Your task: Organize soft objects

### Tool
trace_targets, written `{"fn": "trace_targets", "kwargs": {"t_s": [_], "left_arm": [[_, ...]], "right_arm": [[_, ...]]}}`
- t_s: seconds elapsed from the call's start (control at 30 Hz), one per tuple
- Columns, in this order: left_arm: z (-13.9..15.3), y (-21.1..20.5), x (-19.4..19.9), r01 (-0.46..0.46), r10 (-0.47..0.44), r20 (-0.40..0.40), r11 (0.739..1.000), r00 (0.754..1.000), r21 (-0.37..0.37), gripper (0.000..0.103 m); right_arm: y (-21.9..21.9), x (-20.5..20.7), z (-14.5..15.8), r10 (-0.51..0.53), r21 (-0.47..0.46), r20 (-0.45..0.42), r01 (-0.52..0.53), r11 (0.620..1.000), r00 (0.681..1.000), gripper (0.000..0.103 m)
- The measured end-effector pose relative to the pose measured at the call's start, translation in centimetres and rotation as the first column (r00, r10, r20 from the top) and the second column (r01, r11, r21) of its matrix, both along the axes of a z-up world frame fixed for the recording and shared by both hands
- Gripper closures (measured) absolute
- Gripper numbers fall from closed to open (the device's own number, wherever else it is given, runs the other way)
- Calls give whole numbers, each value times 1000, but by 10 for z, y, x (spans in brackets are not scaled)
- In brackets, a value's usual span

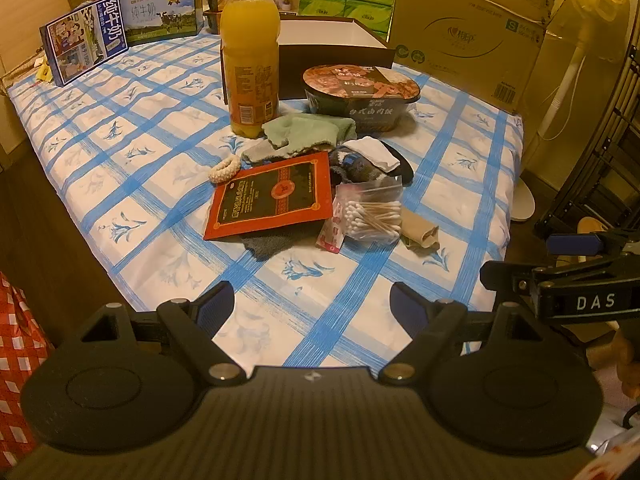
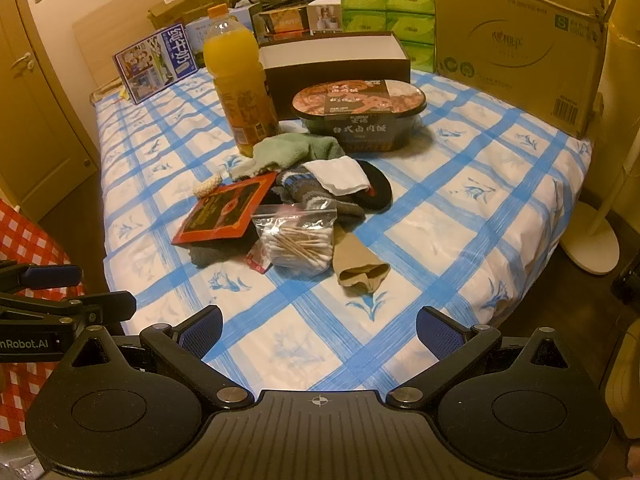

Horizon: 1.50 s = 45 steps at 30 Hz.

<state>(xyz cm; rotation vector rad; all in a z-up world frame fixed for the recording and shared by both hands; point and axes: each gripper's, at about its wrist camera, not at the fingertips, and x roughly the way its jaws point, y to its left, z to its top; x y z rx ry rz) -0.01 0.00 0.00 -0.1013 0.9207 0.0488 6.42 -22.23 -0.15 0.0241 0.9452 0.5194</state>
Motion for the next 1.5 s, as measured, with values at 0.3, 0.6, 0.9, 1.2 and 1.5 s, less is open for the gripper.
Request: {"fn": "trace_targets", "kwargs": {"t_s": [0.3,0.6,0.9,1.2,1.5], "left_arm": [[0,0,0,0,0,2,1000,1000,0,19],[9,-1,2,-1,1,4,1000,1000,1,19],[9,-1,2,-1,1,6,1000,1000,2,19],[9,-1,2,-1,1,7,1000,1000,2,19],[10,-1,2,-1,1,8,1000,1000,2,19]], "right_arm": [[0,0,0,0,-1,4,0,1000,1000,0],[0,-1,0,0,-1,7,0,1000,1000,0],[1,-1,2,0,-1,9,0,1000,1000,0],[1,-1,2,1,-1,12,-1,1000,1000,0],[0,0,3,0,-1,13,0,1000,1000,0]]}}
